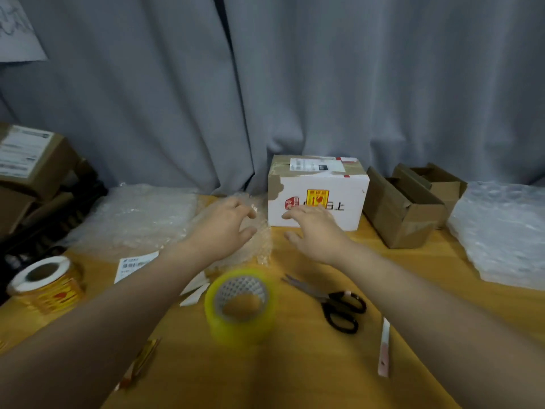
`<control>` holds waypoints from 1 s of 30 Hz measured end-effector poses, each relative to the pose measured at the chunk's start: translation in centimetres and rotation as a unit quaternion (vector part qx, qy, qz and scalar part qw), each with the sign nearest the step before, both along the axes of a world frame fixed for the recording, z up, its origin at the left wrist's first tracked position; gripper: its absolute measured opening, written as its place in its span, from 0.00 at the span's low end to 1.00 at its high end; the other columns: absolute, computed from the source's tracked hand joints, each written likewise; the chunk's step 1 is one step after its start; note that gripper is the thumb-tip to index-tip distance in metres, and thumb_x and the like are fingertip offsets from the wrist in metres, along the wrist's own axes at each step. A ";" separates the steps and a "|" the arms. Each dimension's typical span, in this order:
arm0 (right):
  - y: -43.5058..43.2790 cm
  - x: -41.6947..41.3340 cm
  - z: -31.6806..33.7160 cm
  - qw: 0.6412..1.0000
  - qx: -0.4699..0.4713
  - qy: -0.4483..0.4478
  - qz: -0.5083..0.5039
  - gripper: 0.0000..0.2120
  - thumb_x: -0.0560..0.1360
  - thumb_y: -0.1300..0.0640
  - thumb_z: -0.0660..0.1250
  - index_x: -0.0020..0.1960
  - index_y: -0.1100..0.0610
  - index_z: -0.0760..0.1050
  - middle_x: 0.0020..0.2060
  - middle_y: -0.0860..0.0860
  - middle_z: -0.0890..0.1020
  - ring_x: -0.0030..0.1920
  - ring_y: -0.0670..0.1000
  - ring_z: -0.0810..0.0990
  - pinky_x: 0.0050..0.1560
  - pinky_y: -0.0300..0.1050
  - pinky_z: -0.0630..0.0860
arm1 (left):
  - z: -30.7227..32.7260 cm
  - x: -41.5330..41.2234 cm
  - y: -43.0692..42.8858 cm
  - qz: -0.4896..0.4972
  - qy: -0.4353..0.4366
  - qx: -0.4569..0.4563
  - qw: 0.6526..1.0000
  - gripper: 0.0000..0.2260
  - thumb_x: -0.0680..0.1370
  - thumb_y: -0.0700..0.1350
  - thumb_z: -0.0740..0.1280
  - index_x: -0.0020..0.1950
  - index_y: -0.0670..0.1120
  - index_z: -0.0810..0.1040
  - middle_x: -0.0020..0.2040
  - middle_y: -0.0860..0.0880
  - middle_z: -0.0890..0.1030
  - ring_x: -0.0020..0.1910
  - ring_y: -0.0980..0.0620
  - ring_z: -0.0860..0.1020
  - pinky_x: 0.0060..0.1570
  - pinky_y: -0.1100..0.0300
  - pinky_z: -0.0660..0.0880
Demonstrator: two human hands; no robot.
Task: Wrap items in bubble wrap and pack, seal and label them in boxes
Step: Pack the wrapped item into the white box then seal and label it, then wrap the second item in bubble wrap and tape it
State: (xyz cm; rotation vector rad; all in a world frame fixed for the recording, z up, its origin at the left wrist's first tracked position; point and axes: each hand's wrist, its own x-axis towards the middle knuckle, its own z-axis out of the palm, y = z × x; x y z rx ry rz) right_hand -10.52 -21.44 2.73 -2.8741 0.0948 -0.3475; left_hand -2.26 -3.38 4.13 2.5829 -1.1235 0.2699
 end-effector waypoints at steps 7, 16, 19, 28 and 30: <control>5.5 -2.6 -3.6 0.990 0.071 0.109 0.047 0.19 0.79 0.52 0.63 0.68 0.55 0.69 0.65 0.54 0.76 0.64 0.55 0.73 0.62 0.48 0.71 | -5.4 -3.7 4.4 0.013 0.166 0.125 0.978 0.28 0.77 0.54 0.65 0.75 0.51 0.61 0.72 0.46 0.67 0.68 0.47 0.68 0.64 0.55 0.66; 7.2 1.9 -6.0 0.991 0.121 0.053 0.004 0.18 0.79 0.57 0.61 0.68 0.59 0.70 0.66 0.55 0.74 0.66 0.54 0.72 0.65 0.45 0.67 | -5.8 -2.5 8.1 0.053 0.169 0.080 0.981 0.17 0.74 0.42 0.66 0.61 0.53 0.69 0.56 0.48 0.77 0.45 0.50 0.75 0.39 0.57 0.73; 6.9 3.7 -7.1 0.994 0.018 0.105 0.006 0.23 0.77 0.56 0.64 0.71 0.55 0.67 0.70 0.53 0.70 0.70 0.55 0.67 0.70 0.47 0.64 | -5.7 -1.4 9.5 0.072 0.151 0.085 0.982 0.12 0.74 0.42 0.66 0.54 0.53 0.70 0.55 0.49 0.77 0.47 0.50 0.74 0.42 0.56 0.73; 6.0 5.8 -6.5 0.998 0.046 0.036 -0.012 0.10 0.78 0.56 0.62 0.57 0.55 0.77 0.56 0.54 0.79 0.61 0.57 0.74 0.59 0.51 0.73 | -4.5 1.1 7.9 0.085 0.103 -0.030 0.991 0.09 0.78 0.46 0.62 0.52 0.46 0.80 0.53 0.47 0.77 0.50 0.47 0.76 0.50 0.53 0.74; 5.6 5.7 -6.6 0.992 0.039 0.122 0.009 0.17 0.77 0.54 0.65 0.66 0.54 0.72 0.63 0.53 0.76 0.65 0.56 0.71 0.64 0.50 0.71 | -4.4 1.8 6.4 0.078 0.087 0.023 0.993 0.11 0.79 0.48 0.61 0.58 0.48 0.78 0.60 0.47 0.74 0.58 0.47 0.72 0.57 0.54 0.70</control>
